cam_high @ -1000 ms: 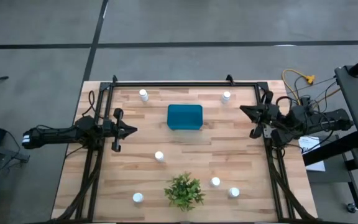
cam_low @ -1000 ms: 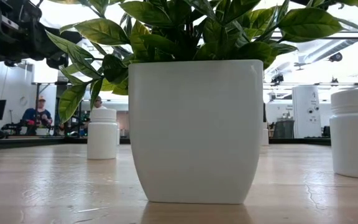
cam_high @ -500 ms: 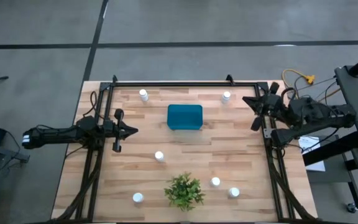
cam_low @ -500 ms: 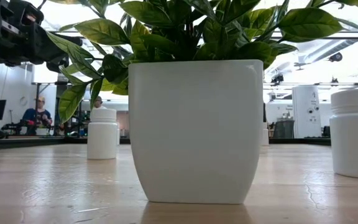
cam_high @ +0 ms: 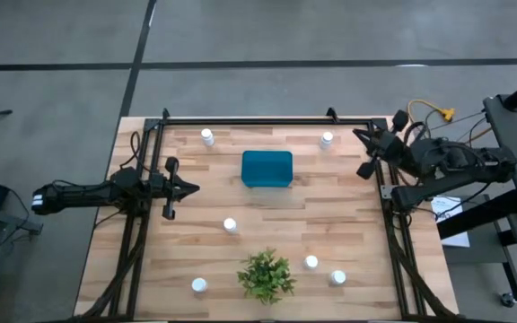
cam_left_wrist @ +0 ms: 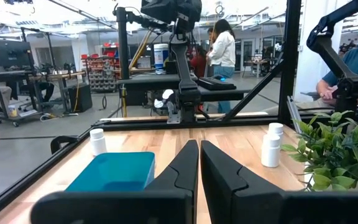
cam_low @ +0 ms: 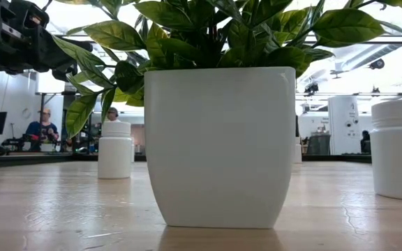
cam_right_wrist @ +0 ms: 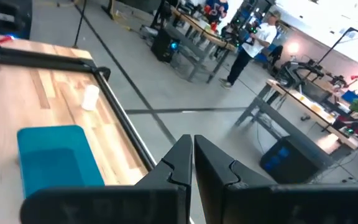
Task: Pick and place pill bottles into a basket
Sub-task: Put the white pill bottle into the blue bin
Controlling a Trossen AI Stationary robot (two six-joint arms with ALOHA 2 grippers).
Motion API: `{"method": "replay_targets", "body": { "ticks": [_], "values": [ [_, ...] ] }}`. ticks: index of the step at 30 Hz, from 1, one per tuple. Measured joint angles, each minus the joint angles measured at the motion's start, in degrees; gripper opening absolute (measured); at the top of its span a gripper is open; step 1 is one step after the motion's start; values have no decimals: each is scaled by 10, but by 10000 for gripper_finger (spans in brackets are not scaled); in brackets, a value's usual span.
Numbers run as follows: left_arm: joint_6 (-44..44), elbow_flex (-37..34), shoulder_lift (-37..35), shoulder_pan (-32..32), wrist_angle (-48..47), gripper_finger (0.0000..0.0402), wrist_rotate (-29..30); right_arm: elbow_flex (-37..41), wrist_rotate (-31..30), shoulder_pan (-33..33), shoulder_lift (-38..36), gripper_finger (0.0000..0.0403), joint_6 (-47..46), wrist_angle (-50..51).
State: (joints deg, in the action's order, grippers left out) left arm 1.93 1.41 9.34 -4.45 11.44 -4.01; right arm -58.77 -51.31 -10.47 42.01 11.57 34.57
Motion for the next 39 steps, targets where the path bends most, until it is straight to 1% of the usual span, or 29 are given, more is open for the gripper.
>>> {"method": "replay_targets", "body": {
  "ticks": [4,7,11,15,19,21,24,26,30,33,39],
  "values": [
    [0,0,0,0,0,2,0,-1,6,14,24,14,7,0],
    [0,0,0,0,0,2,0,-2,9,31,40,34,7,1],
    [-1,0,0,0,0,2,0,-30,41,71,60,81,-16,31],
    [-1,0,0,0,0,2,0,-50,45,103,81,136,-4,39],
    [-1,0,0,0,0,2,0,-66,27,127,107,186,22,38],
    [-1,0,0,0,0,2,0,-72,8,138,121,207,33,37],
    [-1,0,2,0,0,2,0,-74,-24,154,140,233,39,38],
    [-1,0,5,0,0,2,0,-74,-31,164,149,247,39,42],
    [-2,0,12,0,0,2,0,-72,-42,181,170,267,41,45],
    [-2,0,16,0,-1,2,0,-72,-43,185,183,275,37,47],
    [-2,0,26,0,0,2,0,-72,-44,184,201,271,53,35]
  ]
}}
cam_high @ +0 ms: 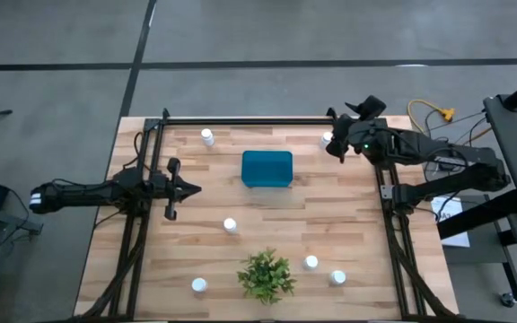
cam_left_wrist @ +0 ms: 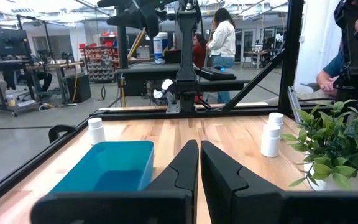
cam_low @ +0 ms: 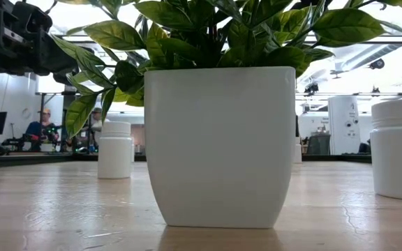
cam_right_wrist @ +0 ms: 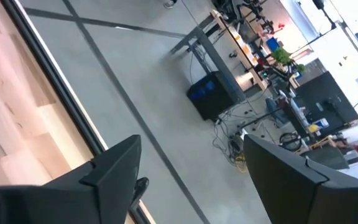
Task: Pick and place pill bottles into a basket
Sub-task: Put the white pill bottle into the blue bin
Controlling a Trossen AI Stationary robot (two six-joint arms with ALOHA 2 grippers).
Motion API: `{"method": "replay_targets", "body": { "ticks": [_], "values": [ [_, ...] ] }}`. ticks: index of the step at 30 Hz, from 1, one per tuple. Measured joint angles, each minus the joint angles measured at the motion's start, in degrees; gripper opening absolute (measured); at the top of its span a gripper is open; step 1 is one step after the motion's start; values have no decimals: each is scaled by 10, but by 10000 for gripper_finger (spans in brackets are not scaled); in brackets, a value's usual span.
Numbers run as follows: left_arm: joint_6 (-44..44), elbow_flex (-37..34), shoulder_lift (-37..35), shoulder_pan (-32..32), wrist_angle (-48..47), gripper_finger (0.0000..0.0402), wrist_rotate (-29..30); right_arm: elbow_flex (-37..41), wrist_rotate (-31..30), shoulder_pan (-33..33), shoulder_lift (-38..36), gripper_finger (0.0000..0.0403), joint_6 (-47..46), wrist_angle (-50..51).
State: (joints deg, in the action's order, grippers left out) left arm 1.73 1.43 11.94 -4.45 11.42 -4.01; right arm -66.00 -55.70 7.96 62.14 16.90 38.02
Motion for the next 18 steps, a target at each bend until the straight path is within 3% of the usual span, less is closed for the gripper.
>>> {"method": "replay_targets", "body": {
  "ticks": [7,12,18],
  "values": [
    [0,0,3,0,0,2,0,-4,14,10,1,263,-7,2],
    [0,0,3,0,0,2,0,-66,162,84,-7,269,-66,70],
    [1,0,3,0,1,2,0,-168,241,165,26,267,-55,175]
  ]
}}
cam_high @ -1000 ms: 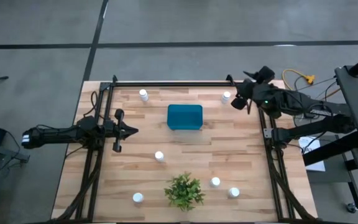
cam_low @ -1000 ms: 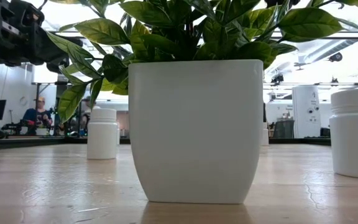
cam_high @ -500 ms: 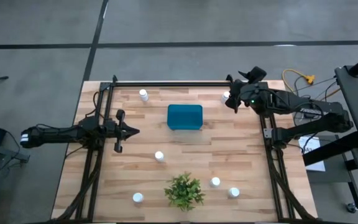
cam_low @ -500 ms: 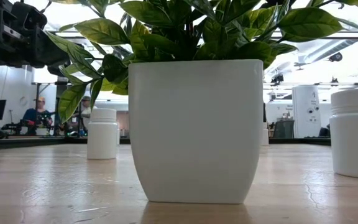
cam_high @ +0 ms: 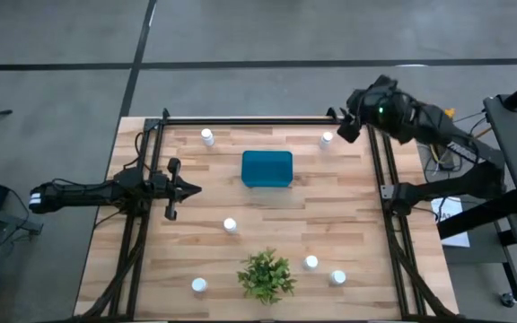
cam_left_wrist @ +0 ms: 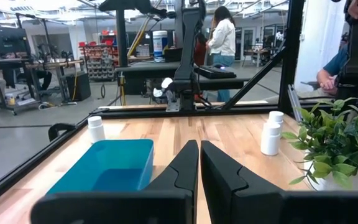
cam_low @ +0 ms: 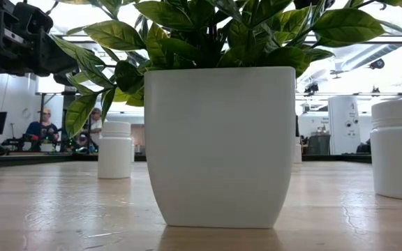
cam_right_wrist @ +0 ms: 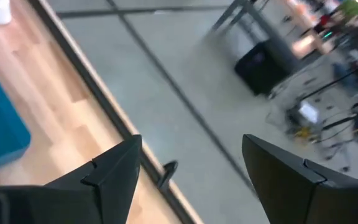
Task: Pick and place pill bottles into a basket
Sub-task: Put the white pill bottle into the blue bin
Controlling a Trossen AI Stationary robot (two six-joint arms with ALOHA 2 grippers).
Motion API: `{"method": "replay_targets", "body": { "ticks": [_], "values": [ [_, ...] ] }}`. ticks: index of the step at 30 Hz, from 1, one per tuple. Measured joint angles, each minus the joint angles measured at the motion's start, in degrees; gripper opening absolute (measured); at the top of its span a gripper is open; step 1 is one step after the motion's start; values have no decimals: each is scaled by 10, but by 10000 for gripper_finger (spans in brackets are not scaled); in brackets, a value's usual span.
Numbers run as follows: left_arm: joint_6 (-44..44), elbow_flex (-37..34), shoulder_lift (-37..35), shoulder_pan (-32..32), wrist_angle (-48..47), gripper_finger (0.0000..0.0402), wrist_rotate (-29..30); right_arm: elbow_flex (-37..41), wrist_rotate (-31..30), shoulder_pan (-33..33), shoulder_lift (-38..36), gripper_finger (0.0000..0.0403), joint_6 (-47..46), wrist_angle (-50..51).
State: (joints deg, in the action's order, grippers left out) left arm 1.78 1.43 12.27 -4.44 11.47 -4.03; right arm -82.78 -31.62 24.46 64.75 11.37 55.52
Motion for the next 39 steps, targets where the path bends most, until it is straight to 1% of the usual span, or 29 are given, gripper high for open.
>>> {"method": "replay_targets", "body": {
  "ticks": [4,9,14,15,20,21,27,32,37,39],
  "values": [
    [0,0,0,0,0,2,0,-71,52,38,45,265,-2,70],
    [0,0,0,0,0,2,0,-153,92,65,122,267,4,152],
    [0,0,0,0,0,2,0,-220,104,79,191,262,6,197],
    [0,0,1,0,0,2,0,-230,114,82,201,261,6,198],
    [0,0,4,0,-1,2,0,-268,207,101,244,260,13,221],
    [0,0,3,0,-1,2,0,-269,215,104,250,260,13,223],
    [0,0,3,0,-5,2,0,-251,216,126,271,263,8,256],
    [0,0,3,0,-5,2,-1,-204,218,141,267,258,5,269],
    [0,0,3,0,-5,2,-1,-153,265,146,257,257,22,264],
    [0,0,3,0,-5,2,-1,-135,272,146,255,255,29,250]
  ]
}}
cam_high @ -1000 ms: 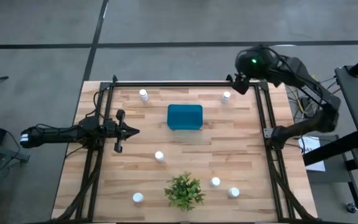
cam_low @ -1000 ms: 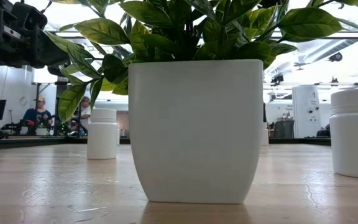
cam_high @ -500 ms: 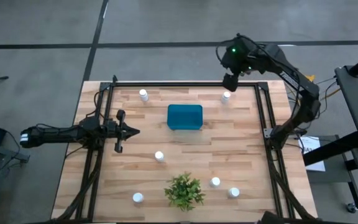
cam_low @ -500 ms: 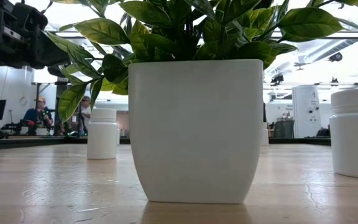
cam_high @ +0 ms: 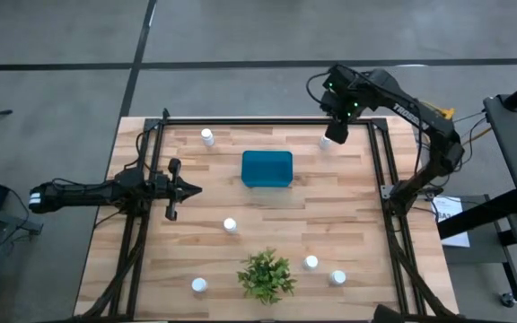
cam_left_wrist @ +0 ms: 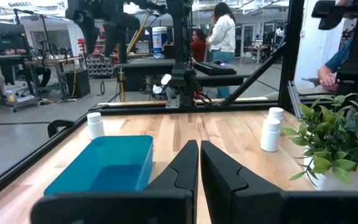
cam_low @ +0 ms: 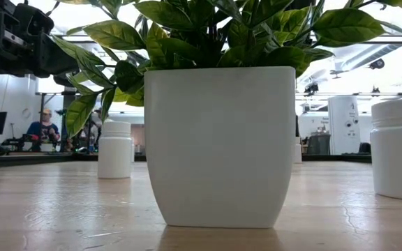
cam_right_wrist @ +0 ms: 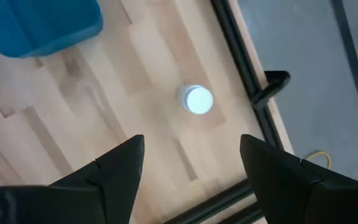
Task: Pick and place pill bottles into a basket
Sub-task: Put the white pill bottle into the blue bin
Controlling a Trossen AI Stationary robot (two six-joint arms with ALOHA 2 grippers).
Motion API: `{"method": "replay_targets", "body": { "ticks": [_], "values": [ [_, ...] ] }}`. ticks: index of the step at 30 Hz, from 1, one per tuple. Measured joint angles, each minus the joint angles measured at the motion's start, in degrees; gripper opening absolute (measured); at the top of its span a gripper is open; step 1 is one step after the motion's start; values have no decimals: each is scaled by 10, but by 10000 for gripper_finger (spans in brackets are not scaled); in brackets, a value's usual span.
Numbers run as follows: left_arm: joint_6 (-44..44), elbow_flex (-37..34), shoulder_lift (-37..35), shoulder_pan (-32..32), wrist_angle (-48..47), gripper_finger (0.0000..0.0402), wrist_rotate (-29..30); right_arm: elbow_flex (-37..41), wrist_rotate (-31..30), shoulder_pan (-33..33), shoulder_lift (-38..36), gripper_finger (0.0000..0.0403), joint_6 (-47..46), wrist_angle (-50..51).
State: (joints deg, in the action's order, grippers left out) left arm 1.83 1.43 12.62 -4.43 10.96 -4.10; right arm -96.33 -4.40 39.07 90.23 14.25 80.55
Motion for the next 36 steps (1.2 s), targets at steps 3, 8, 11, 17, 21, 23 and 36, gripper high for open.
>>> {"method": "replay_targets", "body": {
  "ticks": [3,8,11,17,21,23,36],
  "values": [
    [0,0,0,0,0,2,0,26,4,0,-1,250,10,-33],
    [0,0,1,0,0,2,0,72,4,3,-1,243,29,-97],
    [0,0,1,0,0,2,0,95,4,12,-1,239,38,-111],
    [0,0,1,0,-5,2,0,143,11,42,-8,233,38,-143],
    [0,0,1,0,-13,2,0,185,32,56,-21,232,43,-187],
    [0,0,1,0,-13,2,0,207,33,61,-28,232,47,-206],
    [0,0,0,0,-10,2,0,351,77,96,-95,233,55,-349]
  ]
}}
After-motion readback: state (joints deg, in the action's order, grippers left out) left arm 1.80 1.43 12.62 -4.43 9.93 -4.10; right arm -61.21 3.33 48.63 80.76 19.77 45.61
